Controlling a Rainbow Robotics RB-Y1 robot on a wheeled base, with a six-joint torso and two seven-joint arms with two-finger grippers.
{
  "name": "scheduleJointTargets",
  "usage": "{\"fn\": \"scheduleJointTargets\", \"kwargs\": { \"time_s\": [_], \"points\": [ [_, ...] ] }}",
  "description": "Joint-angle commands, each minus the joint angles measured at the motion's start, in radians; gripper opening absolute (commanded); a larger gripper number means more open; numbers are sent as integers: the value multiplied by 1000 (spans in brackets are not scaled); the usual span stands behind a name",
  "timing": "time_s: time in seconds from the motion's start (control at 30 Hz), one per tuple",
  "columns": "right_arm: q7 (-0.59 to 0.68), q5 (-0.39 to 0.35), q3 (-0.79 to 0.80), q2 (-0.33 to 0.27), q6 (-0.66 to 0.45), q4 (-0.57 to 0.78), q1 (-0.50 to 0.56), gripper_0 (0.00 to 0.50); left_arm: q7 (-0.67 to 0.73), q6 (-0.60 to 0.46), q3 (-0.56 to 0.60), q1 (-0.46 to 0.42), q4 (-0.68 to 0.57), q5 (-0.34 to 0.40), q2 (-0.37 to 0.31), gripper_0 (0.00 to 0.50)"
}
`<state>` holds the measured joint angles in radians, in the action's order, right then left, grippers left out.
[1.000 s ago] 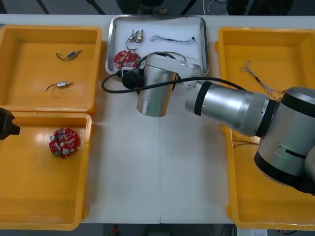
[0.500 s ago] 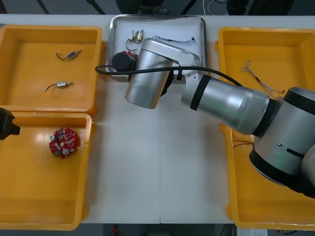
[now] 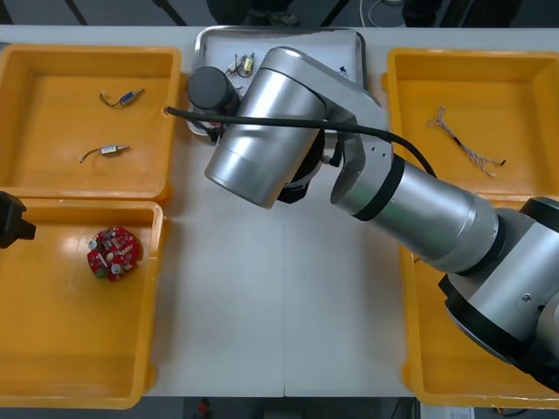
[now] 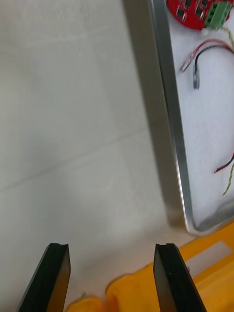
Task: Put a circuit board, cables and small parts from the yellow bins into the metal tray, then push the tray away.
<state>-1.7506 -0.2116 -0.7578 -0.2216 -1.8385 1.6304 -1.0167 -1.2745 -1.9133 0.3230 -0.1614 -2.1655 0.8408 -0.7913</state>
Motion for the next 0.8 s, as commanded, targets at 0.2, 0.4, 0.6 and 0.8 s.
{"fn": "scheduleJointTargets", "kwargs": {
  "time_s": [0.2, 0.4, 0.6, 0.8],
  "points": [
    [7, 9, 169, -5, -81, 318, 145, 491, -45, -7, 31, 17, -31, 8, -28, 500],
    [14, 5, 261, -36, -81, 532, 279, 489, -45, -7, 31, 17, -31, 8, -28, 500],
    [-16, 1, 305, -110, -81, 710, 366, 489, -45, -7, 31, 17, -31, 8, -28, 500],
    [-35, -38, 382, -168, -81, 847, 452, 489, -45, -7, 31, 17, -31, 8, -28, 500]
  ]
}}
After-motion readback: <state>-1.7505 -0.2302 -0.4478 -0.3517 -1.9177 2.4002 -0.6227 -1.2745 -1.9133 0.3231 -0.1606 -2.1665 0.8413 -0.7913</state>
